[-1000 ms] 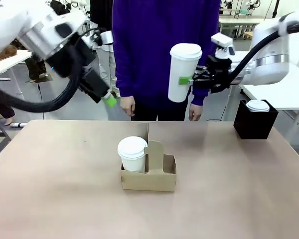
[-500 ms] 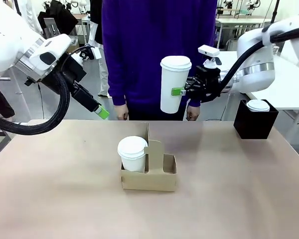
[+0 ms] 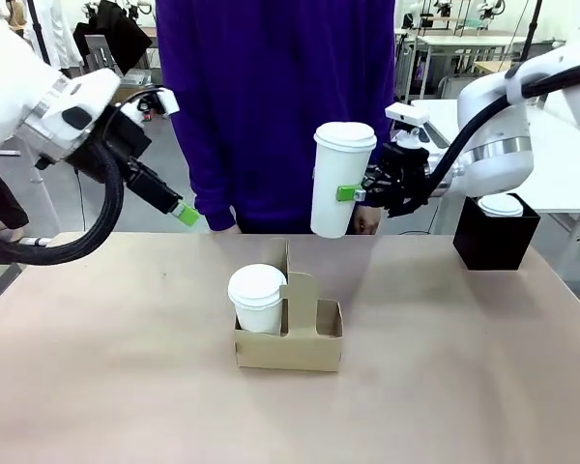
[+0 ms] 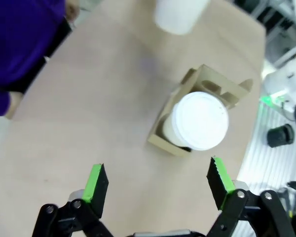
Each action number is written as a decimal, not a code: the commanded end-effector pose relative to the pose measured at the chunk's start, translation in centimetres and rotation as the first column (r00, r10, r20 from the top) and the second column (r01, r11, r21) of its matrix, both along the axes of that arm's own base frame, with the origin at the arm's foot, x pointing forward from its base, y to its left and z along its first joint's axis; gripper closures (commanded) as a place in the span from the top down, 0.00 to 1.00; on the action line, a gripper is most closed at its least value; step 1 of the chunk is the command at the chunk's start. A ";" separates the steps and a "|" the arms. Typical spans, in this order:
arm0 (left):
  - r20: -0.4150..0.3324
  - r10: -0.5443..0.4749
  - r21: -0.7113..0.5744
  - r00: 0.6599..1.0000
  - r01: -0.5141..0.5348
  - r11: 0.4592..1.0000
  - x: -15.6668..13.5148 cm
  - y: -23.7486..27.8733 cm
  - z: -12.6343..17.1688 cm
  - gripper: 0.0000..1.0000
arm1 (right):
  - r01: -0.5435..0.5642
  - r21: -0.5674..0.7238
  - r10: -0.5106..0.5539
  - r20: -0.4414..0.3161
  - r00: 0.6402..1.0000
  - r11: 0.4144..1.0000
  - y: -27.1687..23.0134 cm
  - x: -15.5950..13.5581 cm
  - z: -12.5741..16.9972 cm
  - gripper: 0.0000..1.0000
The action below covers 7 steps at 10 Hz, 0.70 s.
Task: Pour a drink into a cup and package it in a carrier.
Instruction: Insert the held 600 ml Paper Cup into the Cup Carrier.
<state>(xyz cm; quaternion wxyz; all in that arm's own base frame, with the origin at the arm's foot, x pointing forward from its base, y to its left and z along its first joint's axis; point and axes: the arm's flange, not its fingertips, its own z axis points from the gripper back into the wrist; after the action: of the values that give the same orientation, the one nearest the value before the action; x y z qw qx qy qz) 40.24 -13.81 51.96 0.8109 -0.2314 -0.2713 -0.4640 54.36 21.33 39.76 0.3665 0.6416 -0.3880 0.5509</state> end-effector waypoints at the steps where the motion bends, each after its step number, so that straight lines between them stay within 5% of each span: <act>1: 0.108 -0.011 -0.052 0.994 0.016 0.999 0.1 2.4 -2.1 1.00 | -0.037 0.027 0.036 0.024 0.999 0.999 0.7 -2.5 -0.1 0.80; 4: 0.228 0.026 -0.067 0.973 -0.011 0.998 0.5 5.0 -4.9 1.00 | -0.063 -0.018 0.063 -0.008 0.998 0.998 2.4 -5.1 -1.7 0.80; 7: 0.247 0.080 -0.099 0.966 -0.057 0.993 0.4 7.1 -6.4 1.00 | -0.097 -0.047 0.096 -0.033 0.995 0.994 3.5 -6.7 -3.5 0.80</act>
<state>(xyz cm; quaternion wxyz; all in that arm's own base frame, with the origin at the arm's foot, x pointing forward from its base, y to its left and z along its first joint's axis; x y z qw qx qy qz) 40.81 -7.10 46.64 0.7815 -0.1912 -0.3822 -0.4545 48.59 24.35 36.34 0.3620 0.6703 -0.3367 0.5535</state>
